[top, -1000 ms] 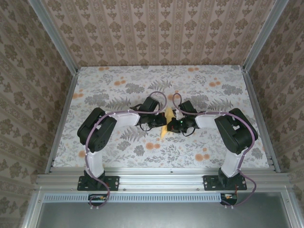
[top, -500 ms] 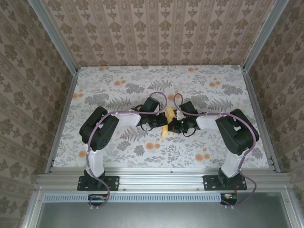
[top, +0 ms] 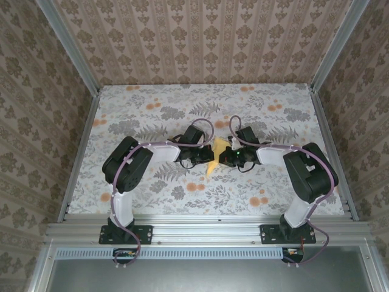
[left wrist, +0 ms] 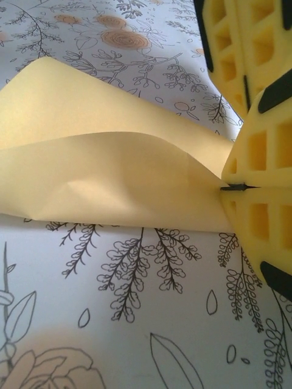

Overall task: Fold a paper plane with a square sheet of paper (pick it up from the middle)
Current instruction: Fold the wing for the fifth time at the center of the table.

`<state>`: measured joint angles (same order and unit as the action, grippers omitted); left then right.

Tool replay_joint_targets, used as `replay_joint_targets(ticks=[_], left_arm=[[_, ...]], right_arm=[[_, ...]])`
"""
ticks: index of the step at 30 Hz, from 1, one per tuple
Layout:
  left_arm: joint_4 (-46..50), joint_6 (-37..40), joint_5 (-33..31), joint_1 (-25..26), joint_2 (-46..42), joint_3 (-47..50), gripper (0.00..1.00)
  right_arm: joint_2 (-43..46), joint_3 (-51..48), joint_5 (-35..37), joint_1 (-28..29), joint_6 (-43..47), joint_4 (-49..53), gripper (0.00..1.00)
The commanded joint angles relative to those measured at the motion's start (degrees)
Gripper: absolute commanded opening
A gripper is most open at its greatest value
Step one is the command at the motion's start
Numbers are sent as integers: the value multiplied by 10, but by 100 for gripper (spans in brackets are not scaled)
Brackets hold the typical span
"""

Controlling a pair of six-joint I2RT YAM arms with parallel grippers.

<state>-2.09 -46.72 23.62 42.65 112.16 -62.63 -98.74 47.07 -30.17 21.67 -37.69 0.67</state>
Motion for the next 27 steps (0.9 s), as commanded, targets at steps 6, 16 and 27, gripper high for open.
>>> replay_joint_targets(ticks=[6,16,27], left_arm=[[14,15,6,-5,10,-5,0],[11,9,11,-4,5,-16,0],[11,6,9,1,-4,-28,0]], right_arm=[[-40,31,3,-6,-8,9,8],[-68,40,14,-6,0,23,6],[-70,26,10,-5,-6,12,5]])
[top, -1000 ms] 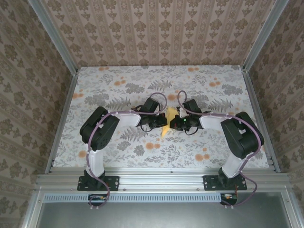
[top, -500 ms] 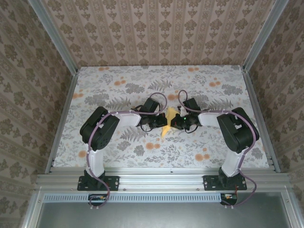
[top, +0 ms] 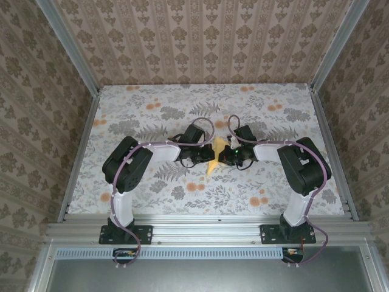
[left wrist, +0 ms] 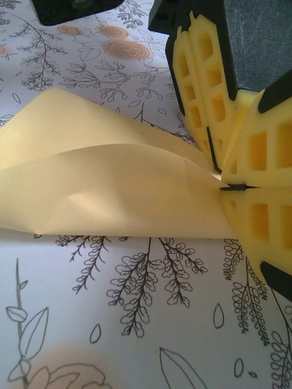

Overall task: Fold a paper plane with a square sheet of paper (pick it up from the middle)
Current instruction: Fold the wing for the fifth time at the center of the table.

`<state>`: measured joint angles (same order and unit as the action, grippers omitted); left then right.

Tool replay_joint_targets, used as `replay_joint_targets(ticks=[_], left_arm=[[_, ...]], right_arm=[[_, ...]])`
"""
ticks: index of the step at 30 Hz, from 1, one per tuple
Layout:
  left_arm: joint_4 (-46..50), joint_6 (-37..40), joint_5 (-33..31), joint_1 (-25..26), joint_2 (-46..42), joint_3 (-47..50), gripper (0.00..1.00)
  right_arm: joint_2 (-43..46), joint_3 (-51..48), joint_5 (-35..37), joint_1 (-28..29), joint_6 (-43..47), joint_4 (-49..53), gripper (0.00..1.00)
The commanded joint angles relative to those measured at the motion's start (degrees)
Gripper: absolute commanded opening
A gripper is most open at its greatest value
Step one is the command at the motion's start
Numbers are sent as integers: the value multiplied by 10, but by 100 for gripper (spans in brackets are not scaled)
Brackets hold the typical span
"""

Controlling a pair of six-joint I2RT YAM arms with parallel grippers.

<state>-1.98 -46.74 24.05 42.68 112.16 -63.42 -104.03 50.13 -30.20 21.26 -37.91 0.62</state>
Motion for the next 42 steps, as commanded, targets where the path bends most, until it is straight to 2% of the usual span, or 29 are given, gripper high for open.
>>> replay_joint_targets(ticks=[1,24,40,42], left_arm=[[10,6,6,1,-2,-21,0],[-40,-18,39,7,37,0,0],[-11,12,45,3,57,3,0],[-4,18,45,2,57,6,0]], right_arm=[[-17,-5,9,-2,-5,12,5],[-6,-21,-4,-2,-12,-16,4],[15,-27,-15,-9,-16,-33,3],[27,-31,-15,-12,-20,-39,6]])
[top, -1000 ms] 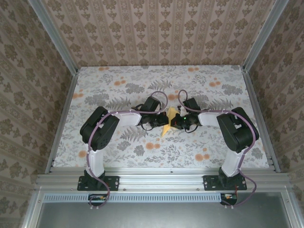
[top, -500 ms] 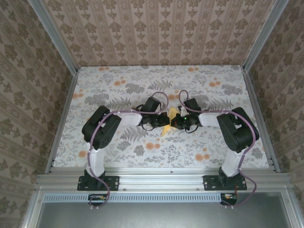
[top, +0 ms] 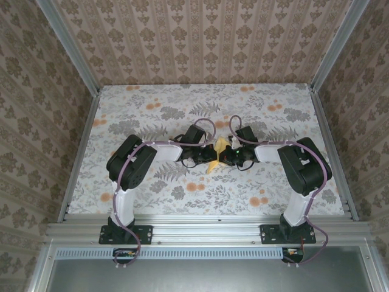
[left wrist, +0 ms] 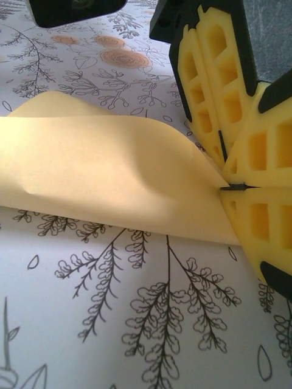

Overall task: Fold a paper plane with a square sheet of paper (pick it up from the middle)
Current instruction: Fold the wing for the fifth time at the center of the table.

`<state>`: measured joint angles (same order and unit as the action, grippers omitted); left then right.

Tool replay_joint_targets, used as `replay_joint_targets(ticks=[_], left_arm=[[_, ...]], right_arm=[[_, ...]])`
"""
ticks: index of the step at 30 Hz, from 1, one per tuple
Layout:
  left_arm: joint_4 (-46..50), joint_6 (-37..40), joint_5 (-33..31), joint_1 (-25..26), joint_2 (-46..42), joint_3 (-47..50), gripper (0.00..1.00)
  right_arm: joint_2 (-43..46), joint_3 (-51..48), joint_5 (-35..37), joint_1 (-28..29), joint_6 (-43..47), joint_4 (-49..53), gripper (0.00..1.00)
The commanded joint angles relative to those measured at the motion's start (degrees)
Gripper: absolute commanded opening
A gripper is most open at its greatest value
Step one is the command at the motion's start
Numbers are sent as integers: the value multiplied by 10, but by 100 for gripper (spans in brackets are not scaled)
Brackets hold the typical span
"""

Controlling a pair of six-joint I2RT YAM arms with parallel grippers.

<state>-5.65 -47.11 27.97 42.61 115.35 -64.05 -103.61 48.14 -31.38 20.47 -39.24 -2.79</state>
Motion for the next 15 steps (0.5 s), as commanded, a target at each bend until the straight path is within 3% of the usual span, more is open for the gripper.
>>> replay_joint_targets(ticks=[1,7,15], left_arm=[[33,24,6,2,24,15,0],[32,35,10,-3,19,21,0],[28,59,24,-3,7,19,5]], right_arm=[[31,-12,-3,-6,-7,-4,7],[72,-15,-13,-37,-4,6,10],[49,8,-41,-65,-6,5,13]])
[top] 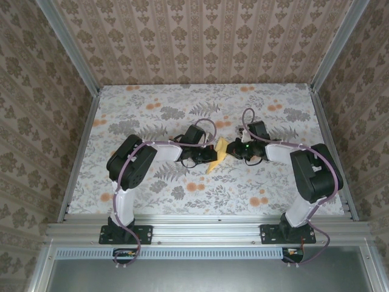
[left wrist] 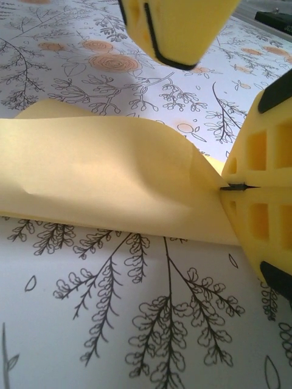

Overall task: Fold a paper plane with a square sheet of paper (pick it up from the middle)
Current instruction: Fold the wing for the fifth time at the center of the table.

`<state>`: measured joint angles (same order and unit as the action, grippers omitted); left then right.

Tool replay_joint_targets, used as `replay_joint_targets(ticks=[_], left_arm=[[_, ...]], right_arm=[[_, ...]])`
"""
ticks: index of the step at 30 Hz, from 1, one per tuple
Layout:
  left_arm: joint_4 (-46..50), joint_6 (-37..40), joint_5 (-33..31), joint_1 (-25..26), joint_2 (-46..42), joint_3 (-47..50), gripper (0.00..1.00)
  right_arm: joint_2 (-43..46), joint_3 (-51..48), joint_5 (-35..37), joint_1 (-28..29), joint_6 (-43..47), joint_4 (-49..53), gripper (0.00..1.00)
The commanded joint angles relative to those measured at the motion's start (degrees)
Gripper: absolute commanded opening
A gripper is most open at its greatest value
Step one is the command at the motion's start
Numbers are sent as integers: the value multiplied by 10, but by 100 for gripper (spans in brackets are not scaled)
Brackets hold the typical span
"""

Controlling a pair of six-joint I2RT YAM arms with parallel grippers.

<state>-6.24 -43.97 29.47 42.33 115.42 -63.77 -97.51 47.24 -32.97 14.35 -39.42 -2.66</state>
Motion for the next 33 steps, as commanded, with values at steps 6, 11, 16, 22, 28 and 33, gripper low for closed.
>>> replay_joint_targets(ticks=[6,11,16,22,28,33], left_arm=[[37,56,29,-1,2,10,10],[41,72,39,-1,3,6,13],[47,89,51,-1,2,1,15],[51,106,65,0,2,-1,21],[54,120,70,0,3,-2,25],[53,122,89,0,9,-5,26]], right_arm=[[-44,44,-43,-6,-11,-9,17],[-55,59,-43,-6,-5,0,21],[-50,65,-37,-9,5,14,21],[-30,75,-23,-10,22,41,22],[-22,77,-26,-13,26,45,22],[-31,77,-38,-9,27,46,20]])
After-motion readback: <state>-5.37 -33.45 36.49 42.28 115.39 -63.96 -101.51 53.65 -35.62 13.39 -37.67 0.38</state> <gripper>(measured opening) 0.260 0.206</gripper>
